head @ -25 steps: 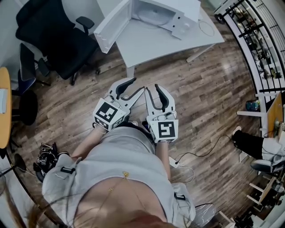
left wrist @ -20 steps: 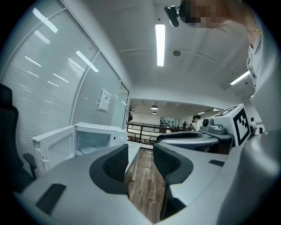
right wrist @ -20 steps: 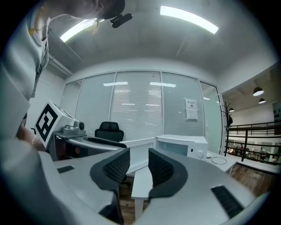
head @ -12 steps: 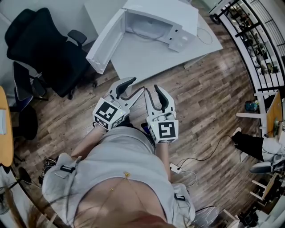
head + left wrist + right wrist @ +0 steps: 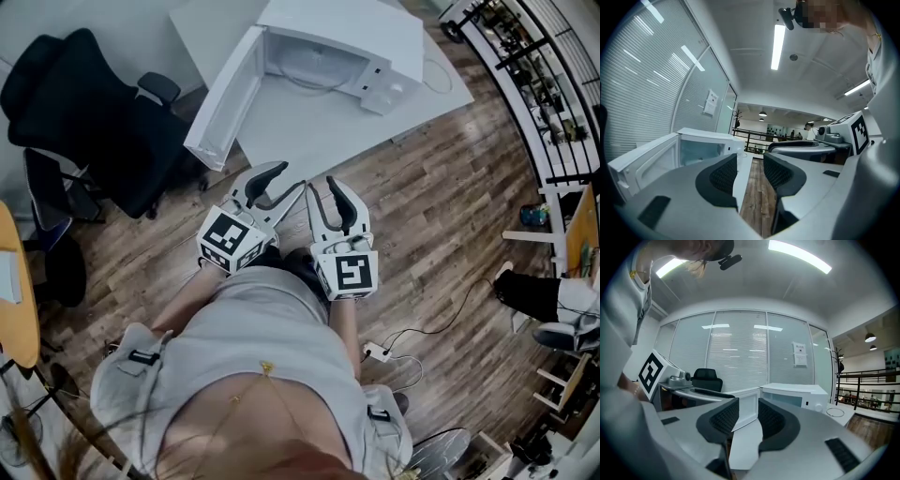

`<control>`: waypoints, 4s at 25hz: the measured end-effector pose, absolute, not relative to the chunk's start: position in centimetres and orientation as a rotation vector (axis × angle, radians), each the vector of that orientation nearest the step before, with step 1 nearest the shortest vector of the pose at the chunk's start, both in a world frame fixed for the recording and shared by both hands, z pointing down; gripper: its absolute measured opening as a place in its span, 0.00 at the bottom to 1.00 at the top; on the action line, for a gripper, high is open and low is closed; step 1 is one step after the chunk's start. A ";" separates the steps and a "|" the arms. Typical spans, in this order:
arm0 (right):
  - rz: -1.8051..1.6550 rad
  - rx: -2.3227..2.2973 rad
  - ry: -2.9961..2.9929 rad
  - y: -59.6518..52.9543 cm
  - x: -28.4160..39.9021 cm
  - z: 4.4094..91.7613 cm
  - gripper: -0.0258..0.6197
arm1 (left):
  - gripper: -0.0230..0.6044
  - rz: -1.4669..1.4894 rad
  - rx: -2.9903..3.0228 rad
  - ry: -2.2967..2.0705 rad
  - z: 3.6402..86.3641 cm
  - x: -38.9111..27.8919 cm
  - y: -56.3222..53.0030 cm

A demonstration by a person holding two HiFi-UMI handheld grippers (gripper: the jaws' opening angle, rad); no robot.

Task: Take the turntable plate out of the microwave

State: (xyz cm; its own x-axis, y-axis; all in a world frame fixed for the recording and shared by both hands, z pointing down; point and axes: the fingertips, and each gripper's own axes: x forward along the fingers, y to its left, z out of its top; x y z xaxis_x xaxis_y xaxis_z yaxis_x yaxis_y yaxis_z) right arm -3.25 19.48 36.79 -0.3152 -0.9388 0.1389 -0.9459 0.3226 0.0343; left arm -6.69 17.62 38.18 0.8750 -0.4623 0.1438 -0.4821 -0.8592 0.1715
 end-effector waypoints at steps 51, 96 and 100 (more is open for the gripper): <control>0.138 1.401 -2.725 -5.1 9.0 36.4 0.24 | 0.32 0.122 2.731 -1.165 37.1 5.2 -6.0; 0.702 1.466 -2.345 -11.8 5.9 55.2 0.23 | 0.32 0.470 2.404 -1.022 56.2 1.8 -13.2; 0.778 1.495 -2.318 -12.1 6.1 56.4 0.23 | 0.32 0.458 2.323 -1.032 57.6 1.3 -13.7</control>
State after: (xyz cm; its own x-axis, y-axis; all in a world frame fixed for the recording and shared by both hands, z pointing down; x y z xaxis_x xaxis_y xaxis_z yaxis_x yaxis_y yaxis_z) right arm 6.13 -12.13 56.45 -0.4283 -0.7542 0.4978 -0.9018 0.3214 -0.2889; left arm 1.29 -13.66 57.65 0.6469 -0.5699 0.5067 -0.7581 -0.5527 0.3462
